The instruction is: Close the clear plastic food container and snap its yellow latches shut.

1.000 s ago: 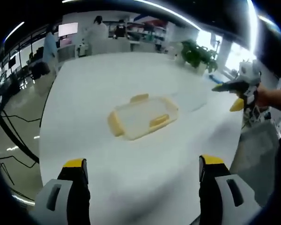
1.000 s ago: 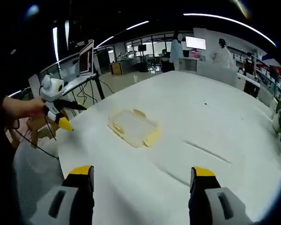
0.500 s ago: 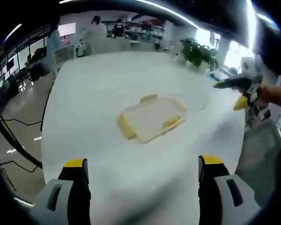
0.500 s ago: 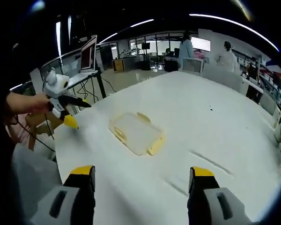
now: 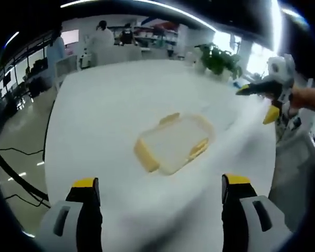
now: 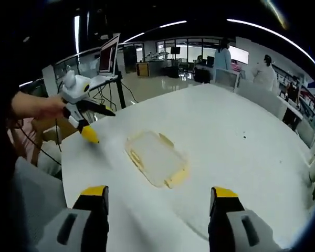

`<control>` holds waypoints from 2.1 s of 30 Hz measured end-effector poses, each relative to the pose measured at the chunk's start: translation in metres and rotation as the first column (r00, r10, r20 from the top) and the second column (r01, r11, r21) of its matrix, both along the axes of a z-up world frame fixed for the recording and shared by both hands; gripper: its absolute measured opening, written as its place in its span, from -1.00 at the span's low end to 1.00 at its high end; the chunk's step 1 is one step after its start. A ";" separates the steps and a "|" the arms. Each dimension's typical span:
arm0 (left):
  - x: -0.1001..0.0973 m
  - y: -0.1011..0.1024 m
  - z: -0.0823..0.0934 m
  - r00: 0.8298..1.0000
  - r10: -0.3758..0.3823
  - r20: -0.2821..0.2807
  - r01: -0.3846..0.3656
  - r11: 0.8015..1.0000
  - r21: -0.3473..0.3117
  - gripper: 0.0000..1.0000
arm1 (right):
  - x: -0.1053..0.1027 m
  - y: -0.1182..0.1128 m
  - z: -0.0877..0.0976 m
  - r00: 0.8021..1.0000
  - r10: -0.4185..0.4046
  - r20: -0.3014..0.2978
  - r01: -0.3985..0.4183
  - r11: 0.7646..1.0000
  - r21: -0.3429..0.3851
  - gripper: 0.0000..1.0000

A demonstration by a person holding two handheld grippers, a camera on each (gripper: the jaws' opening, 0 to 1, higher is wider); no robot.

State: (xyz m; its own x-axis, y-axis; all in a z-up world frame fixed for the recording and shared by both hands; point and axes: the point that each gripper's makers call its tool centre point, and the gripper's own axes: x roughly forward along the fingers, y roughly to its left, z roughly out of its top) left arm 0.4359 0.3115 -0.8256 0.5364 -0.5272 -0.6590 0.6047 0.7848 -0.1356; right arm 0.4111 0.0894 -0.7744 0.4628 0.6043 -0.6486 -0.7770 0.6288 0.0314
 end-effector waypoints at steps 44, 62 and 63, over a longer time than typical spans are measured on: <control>0.048 -0.011 -0.024 0.830 -0.557 -0.032 0.553 0.814 0.177 0.72 | 0.063 0.022 -0.064 0.890 0.444 -0.104 -0.456 0.860 -0.228 0.56; 0.043 -0.019 -0.051 0.616 -0.782 -0.093 0.773 0.577 0.264 0.27 | 0.062 0.018 -0.099 0.789 0.586 -0.182 -0.611 0.722 -0.325 0.08; 0.046 -0.019 -0.052 0.621 -0.778 -0.091 0.768 0.581 0.269 0.23 | 0.062 0.018 -0.101 0.774 0.606 -0.184 -0.629 0.702 -0.335 0.03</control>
State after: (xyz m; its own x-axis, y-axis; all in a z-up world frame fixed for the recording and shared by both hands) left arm 0.4815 0.2920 -0.8779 0.0313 -0.5677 -0.8226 0.9995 0.0178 0.0257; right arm 0.4734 0.1071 -0.8752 0.0264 0.4608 -0.8871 -0.9991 -0.0175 -0.0388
